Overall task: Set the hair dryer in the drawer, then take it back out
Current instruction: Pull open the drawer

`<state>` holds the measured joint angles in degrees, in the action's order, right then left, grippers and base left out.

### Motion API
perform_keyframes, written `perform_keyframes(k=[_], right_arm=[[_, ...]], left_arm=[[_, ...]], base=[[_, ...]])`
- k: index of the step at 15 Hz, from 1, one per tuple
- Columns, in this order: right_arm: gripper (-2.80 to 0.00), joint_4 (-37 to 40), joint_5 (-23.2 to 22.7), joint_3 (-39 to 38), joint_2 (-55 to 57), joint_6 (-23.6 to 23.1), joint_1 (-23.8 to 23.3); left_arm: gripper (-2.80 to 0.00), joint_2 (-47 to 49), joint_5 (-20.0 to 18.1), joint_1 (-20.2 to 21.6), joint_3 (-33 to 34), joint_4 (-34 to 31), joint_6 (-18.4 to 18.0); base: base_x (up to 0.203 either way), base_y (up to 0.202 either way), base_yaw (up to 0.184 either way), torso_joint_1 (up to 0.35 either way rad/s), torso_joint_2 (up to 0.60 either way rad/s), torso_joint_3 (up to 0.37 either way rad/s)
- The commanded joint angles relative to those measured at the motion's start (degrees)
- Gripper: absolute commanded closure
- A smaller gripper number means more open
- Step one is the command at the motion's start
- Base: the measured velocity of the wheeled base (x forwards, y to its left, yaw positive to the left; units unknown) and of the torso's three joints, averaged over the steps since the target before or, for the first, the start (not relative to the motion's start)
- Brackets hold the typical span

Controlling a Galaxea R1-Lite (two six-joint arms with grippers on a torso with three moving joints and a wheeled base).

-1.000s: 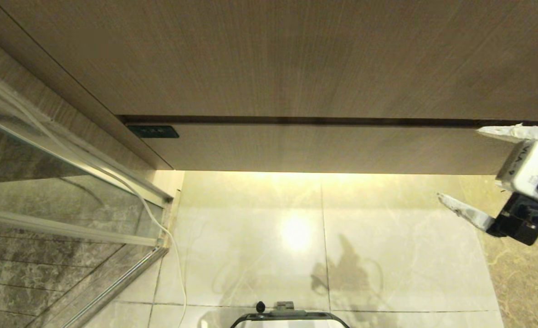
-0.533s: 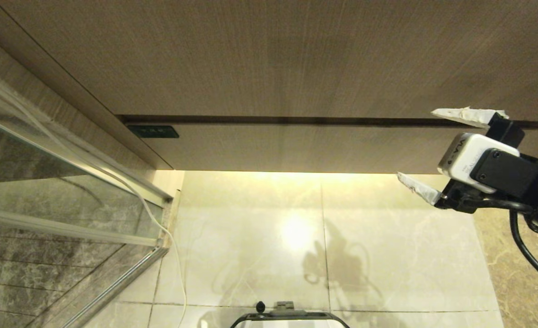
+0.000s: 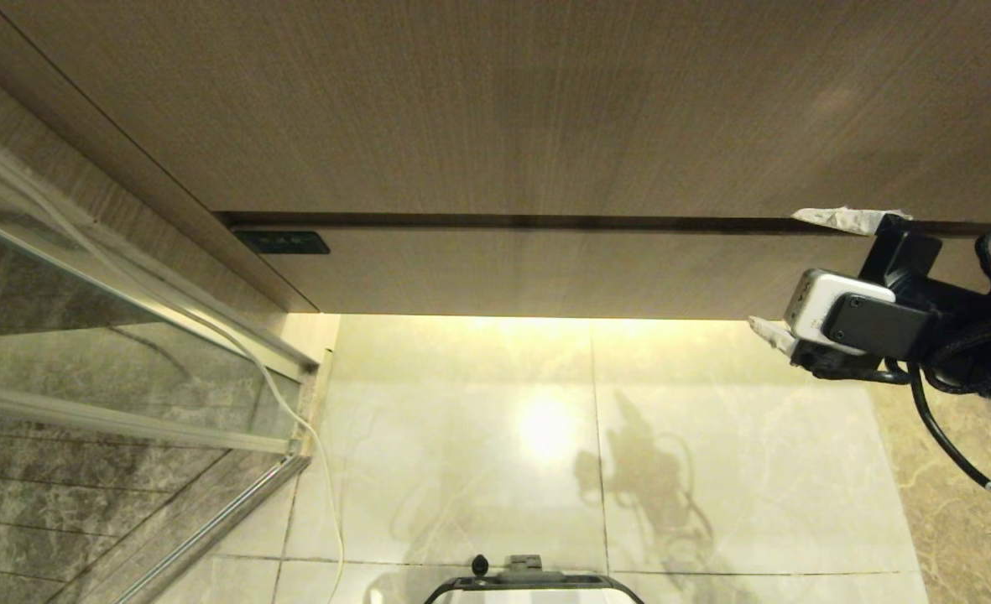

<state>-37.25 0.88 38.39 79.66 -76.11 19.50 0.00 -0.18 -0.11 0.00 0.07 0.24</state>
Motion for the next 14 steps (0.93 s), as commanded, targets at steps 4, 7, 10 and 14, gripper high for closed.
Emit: perform_keyframes(k=[4,7,10,14], right_arm=[[-2.8,8.26,-0.01,-0.2,0.62,0.81,-0.08],[-2.8,9.33,0.41,1.0,3.11,2.19,-0.08],[-2.8,9.81,0.78,3.69,6.24,3.72,-0.08],[-2.8,10.24,0.8,9.6,11.84,6.46,-0.08]], left_arm=[[0.0,0.0,0.01,-0.05,0.0,0.01,0.02],[0.0,0.0,0.01,-0.07,0.02,0.01,0.02],[0.0,0.0,0.01,0.02,0.0,0.01,0.02],[0.0,0.0,0.01,0.02,0.0,0.01,0.02]], base=[[0.0,0.0,0.0,0.0,0.0,0.0],[0.0,0.0,0.0,0.0,0.0,0.0],[0.0,0.0,0.0,0.0,0.0,0.0],[0.0,0.0,0.0,0.0,0.0,0.0]])
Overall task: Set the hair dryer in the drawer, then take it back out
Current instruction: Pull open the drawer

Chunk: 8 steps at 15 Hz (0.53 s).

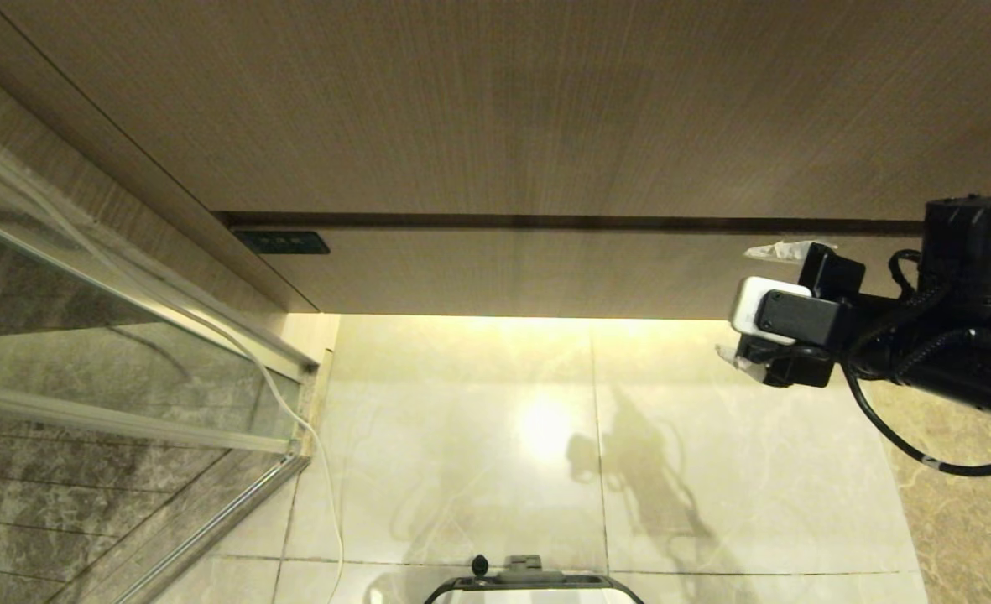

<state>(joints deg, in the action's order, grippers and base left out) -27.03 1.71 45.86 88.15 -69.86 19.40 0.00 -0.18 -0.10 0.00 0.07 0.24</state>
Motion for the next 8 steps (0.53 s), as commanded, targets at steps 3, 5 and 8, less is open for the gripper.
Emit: perform_keyframes(k=[3,5,8], right_arm=[[-2.8,0.46,-1.0,5.77,6.44,0.89,-0.54],[-2.8,0.47,-2.34,7.67,7.96,-0.03,-1.92],[-2.8,0.49,-6.44,8.68,8.78,-3.62,-3.76]], left_arm=[[0.0,0.0,0.01,0.01,0.0,0.01,0.03],[0.0,0.0,0.01,0.0,0.01,0.01,0.03],[0.0,0.0,0.01,0.01,0.09,0.01,0.03]], base=[[0.0,0.0,0.0,0.0,0.0,0.0],[0.0,0.0,0.0,0.0,0.0,0.0],[0.0,0.0,0.0,0.0,0.0,0.0]])
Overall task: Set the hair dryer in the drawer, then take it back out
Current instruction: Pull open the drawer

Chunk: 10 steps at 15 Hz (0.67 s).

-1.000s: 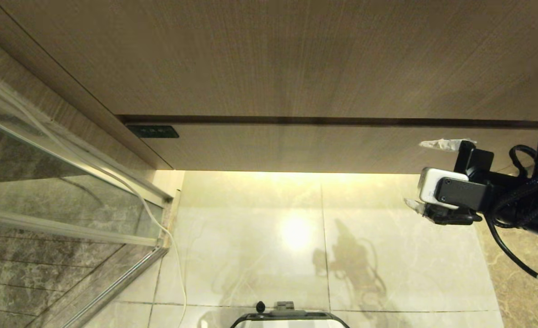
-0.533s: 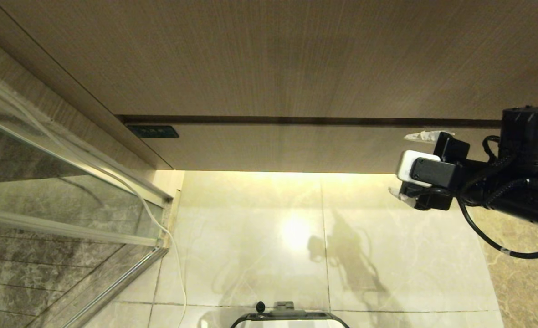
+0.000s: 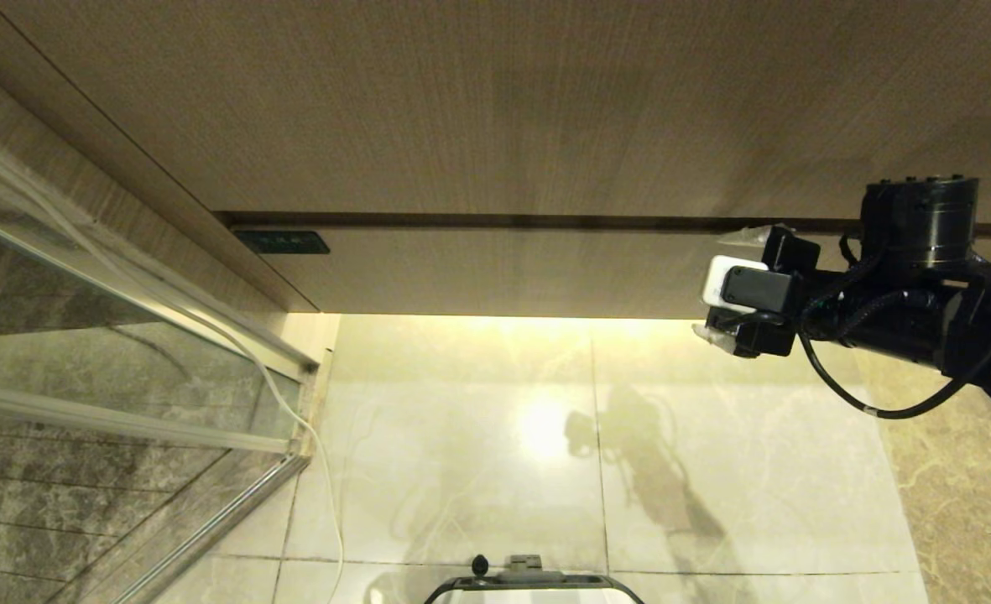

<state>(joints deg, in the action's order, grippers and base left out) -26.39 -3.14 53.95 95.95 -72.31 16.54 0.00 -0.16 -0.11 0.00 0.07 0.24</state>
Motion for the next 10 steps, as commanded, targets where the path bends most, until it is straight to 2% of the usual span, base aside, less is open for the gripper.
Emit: perform_keyframes(k=[1,5,10], right_arm=[[-2.8,-0.16,-3.21,0.71,1.23,-2.11,-1.47],[-2.8,-0.36,-9.1,1.42,1.42,-6.45,-3.85],[-2.8,-0.15,-9.87,1.34,0.12,-7.68,-4.59]], left_arm=[[0.0,0.0,-0.01,0.02,0.0,0.01,0.02],[0.0,0.0,-0.01,-0.06,0.0,0.01,0.02],[0.0,0.0,-0.01,0.02,0.09,0.01,0.02]], base=[[0.0,0.0,0.0,0.0,0.0,0.0],[0.0,0.0,0.0,0.0,0.0,0.0],[0.0,0.0,0.0,0.0,0.0,0.0]])
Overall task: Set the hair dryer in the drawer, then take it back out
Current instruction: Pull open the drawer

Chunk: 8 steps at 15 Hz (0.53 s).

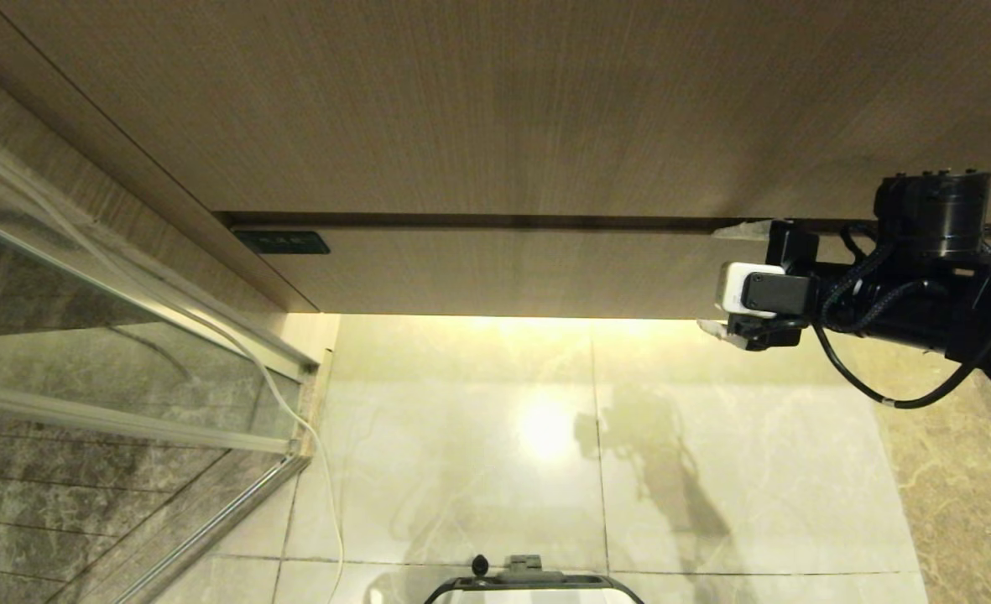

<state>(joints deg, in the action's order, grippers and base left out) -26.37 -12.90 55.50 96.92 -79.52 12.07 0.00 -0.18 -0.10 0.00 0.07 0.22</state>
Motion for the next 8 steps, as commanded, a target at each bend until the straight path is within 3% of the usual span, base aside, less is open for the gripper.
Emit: perform_keyframes(k=[1,8], right_arm=[[-2.8,-0.45,-0.11,-0.22,-0.86,-0.55,-0.12],[-2.8,-1.09,-0.04,2.05,2.48,-0.53,-0.12]], left_arm=[[0.0,0.0,0.0,0.01,0.0,0.01,0.04],[0.0,0.0,0.0,0.0,0.0,0.01,0.04]], base=[[0.0,0.0,0.0,0.0,0.0,0.0],[0.0,0.0,0.0,0.0,0.0,0.0]])
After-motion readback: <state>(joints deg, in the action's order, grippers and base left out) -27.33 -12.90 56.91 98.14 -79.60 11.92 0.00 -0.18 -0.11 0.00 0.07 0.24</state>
